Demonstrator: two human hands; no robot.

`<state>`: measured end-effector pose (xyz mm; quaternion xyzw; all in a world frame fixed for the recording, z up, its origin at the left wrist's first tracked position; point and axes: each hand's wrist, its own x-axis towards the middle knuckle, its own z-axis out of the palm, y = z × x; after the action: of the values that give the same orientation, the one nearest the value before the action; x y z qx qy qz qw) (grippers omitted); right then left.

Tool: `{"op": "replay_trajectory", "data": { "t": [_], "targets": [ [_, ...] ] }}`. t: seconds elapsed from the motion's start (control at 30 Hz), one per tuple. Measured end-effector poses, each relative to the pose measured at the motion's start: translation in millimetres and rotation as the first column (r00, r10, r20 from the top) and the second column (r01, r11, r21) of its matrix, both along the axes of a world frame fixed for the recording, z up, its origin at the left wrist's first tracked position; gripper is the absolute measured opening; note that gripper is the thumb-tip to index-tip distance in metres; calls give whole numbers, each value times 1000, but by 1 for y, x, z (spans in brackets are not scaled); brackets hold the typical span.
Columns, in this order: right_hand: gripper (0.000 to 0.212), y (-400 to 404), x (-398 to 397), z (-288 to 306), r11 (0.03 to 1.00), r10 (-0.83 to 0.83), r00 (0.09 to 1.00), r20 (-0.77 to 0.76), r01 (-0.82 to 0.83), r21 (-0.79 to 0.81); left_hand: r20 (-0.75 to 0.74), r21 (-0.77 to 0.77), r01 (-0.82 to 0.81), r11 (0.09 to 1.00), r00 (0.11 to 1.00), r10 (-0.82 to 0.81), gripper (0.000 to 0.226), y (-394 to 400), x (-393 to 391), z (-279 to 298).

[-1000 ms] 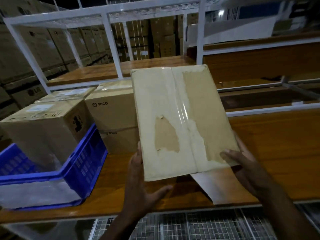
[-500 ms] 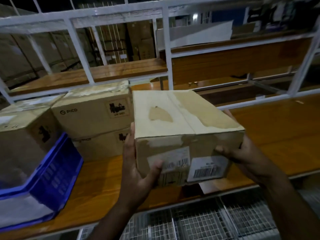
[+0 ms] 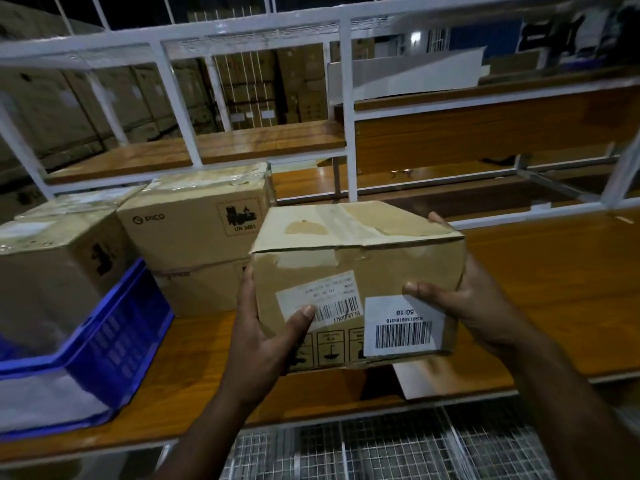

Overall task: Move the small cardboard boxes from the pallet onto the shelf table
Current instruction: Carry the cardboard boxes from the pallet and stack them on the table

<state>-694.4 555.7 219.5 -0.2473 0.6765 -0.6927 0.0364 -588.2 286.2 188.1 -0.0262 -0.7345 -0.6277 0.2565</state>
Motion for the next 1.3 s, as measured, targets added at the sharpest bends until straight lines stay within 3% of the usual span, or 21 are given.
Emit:
{"op": "replay_trajectory", "data": {
  "t": [0.13,0.3,0.47,0.57,0.7,0.8,0.9,1.07,1.3],
  "targets": [
    [114,6,-1,1,999,10,1000,-9,-10,34,-8,-13,-15,1000,1000,15,83,9,5,0],
    [107,18,0,14,997,34,999,-22,-33,65,-70,-31,-120,992,991,118,98,2,6,9],
    [93,13,-3,39,997,55,995,-82,-59,-44,26,194,-106,975,994,103,56,-7,-7,17],
    [89,-1,-11,54,994,72,985,-155,-58,94,163,387,-47,921,986,-18,53,-16,-20,6],
    [75,-26,-29,64,934,193,959,-206,-116,338,331,491,-46,870,933,-138,60,-32,-28,-15],
    [88,-46,-44,68,881,279,929,-243,-147,449,364,533,-64,844,917,-161,55,-44,-33,-24],
    [94,-66,-56,68,861,299,911,-283,-130,491,379,518,-85,851,915,-139,58,-52,-34,-26],
    [75,-74,-64,57,884,224,905,-363,-31,467,380,415,-194,889,925,25,86,-64,-36,-15],
    [69,-48,-73,8,870,-154,942,-298,272,411,390,245,-183,952,918,76,80,-78,-41,-5]
  ]
}}
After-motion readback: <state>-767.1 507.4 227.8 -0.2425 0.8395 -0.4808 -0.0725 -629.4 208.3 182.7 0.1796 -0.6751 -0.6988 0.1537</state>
